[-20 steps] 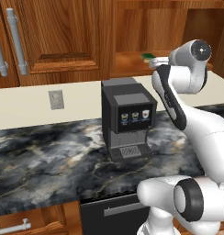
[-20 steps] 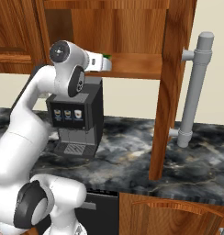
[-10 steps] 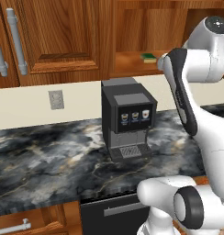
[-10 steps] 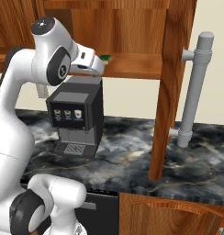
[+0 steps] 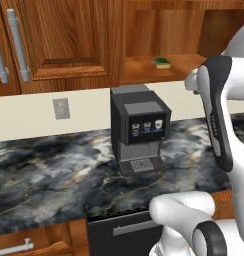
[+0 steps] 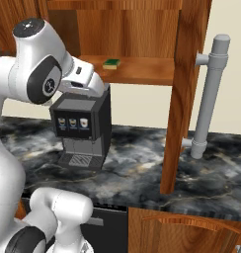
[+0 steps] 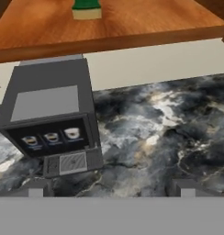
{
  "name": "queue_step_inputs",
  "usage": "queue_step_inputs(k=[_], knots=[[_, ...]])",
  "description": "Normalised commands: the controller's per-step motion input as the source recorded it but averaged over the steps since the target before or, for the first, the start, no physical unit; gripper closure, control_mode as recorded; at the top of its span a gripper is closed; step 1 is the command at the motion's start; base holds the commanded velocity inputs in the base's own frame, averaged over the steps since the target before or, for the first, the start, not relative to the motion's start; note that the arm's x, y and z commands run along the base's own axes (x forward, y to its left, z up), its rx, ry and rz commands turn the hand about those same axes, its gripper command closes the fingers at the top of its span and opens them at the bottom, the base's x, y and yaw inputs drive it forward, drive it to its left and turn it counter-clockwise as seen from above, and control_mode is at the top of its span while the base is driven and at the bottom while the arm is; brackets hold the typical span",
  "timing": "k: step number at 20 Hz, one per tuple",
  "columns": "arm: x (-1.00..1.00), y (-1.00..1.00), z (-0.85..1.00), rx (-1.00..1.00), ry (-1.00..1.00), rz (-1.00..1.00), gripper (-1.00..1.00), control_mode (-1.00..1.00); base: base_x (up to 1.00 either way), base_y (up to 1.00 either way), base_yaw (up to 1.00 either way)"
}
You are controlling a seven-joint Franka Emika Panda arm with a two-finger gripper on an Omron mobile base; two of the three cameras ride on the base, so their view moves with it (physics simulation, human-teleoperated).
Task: Pick up the bar soap and sponge from the sink, and place them back in the cabinet, and close the cabinet door.
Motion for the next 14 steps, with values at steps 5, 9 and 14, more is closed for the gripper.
queue_step_inputs(k=[5, 9, 14], knots=[[-0.45, 0.08, -0.34, 0.00, 0.01, 0.02, -1.00, -1.00, 0.00, 0.00, 0.00], [-0.20, 0.22, -0.25, 0.00, 0.02, 0.06, -1.00, -1.00, 0.00, 0.00, 0.00], [-0.05, 0.16, 0.00, 0.00, 0.13, 0.13, -1.00, -1.00, 0.00, 0.00, 0.00]])
